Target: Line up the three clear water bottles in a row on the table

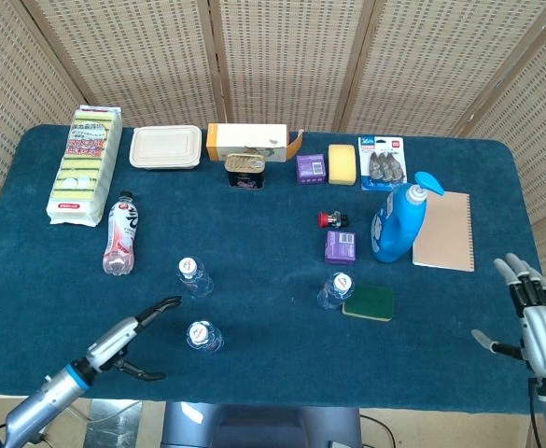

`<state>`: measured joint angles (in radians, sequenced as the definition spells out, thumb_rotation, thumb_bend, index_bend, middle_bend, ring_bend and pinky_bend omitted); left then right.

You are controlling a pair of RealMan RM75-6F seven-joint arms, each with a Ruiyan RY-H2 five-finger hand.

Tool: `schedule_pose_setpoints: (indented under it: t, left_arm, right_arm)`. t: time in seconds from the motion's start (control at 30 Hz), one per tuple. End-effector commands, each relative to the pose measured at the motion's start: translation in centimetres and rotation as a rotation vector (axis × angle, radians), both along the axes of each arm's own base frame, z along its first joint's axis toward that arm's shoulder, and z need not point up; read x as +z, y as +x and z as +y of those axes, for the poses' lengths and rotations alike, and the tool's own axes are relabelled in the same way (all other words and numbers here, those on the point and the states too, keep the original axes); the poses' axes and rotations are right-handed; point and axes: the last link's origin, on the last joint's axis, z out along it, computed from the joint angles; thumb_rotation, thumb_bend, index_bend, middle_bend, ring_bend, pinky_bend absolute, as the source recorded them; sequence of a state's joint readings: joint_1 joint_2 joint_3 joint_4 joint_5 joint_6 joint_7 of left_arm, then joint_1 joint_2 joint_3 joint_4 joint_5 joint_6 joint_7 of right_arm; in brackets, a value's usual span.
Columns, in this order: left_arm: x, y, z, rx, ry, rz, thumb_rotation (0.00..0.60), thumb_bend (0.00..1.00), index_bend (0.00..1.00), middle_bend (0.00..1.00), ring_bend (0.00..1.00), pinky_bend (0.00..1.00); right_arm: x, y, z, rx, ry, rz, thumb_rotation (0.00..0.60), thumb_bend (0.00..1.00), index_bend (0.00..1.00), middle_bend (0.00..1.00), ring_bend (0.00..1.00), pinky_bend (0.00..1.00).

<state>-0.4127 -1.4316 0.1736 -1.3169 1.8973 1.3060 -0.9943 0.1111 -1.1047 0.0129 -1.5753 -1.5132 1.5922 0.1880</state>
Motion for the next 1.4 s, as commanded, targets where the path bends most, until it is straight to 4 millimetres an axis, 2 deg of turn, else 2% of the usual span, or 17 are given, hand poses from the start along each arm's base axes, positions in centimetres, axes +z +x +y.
schedule_pose_setpoints:
  t: [0.03,0.37,0.43,0.53,0.6,0.67,0.7,0.8,1.0,1.17,1.4]
  left_arm:
    - [-0.9,0.7,0.7,0.002,-0.007,-0.011,0.6,0.07,0.0,0.0,0.0,0.05]
    - [-3.6,3.2,1.6,-0.02,-0.046,-0.02,0.6,0.07,0.0,0.0,0.0,0.05]
    - [-4.0,3.7,1.7,-0.021,-0.043,-0.026,0.6,0.08,0.0,0.0,0.0,0.08]
    - [-5.0,4.6,2.1,-0.013,-0.012,-0.014,0.6,0.11,0.0,0.02,0.0,0.2]
    - [-5.5,4.9,2.3,0.012,0.006,-0.006,0.6,0.15,0.11,0.16,0.09,0.31]
    - [-5.9,5.4,2.3,0.03,0.017,-0.001,0.6,0.18,0.31,0.33,0.23,0.4]
    - [-6.1,5.7,2.4,0.036,0.027,0.006,0.6,0.2,0.38,0.38,0.28,0.42]
    - [-6.6,6.2,2.5,0.046,0.047,0.017,0.6,0.21,0.49,0.46,0.35,0.45]
    - [-6.8,6.9,2.8,0.065,0.08,0.005,0.6,0.21,0.56,0.51,0.38,0.45]
    - [-6.8,7.6,3.2,0.063,0.087,-0.008,0.6,0.21,0.57,0.52,0.38,0.45]
    - [-6.4,10.1,4.7,-0.008,0.086,-0.015,0.6,0.2,0.57,0.52,0.38,0.45]
  right_arm:
    - [0.0,-0.1,0.1,-0.053,-0.063,0.049,0.6,0.0,0.04,0.0,0.0,0.0]
    - [0.3,0.0,0.3,-0.054,-0.045,0.027,0.6,0.0,0.04,0.0,0.0,0.0]
    - [0.3,0.0,0.3,-0.053,-0.042,0.021,0.6,0.0,0.04,0.0,0.0,0.0]
    - [0.5,0.0,0.3,-0.056,-0.043,0.015,0.6,0.0,0.04,0.0,0.0,0.0]
    - [0.5,0.0,0.3,-0.057,-0.043,0.011,0.6,0.0,0.04,0.0,0.0,0.0]
    - [0.6,0.0,0.3,-0.057,-0.042,0.007,0.6,0.0,0.04,0.0,0.0,0.0]
    - [0.6,0.0,0.4,-0.057,-0.042,0.004,0.6,0.0,0.04,0.0,0.0,0.0]
    - [0.7,-0.1,0.4,-0.057,-0.042,-0.002,0.6,0.0,0.04,0.0,0.0,0.0]
    - [0.9,-0.1,0.4,-0.053,-0.042,-0.017,0.6,0.0,0.04,0.0,0.0,0.0]
    - [1.0,-0.1,0.4,-0.05,-0.043,-0.018,0.6,0.0,0.04,0.0,0.0,0.0]
    - [1.0,-0.1,0.5,-0.052,-0.041,-0.02,0.6,0.0,0.04,0.0,0.0,0.0]
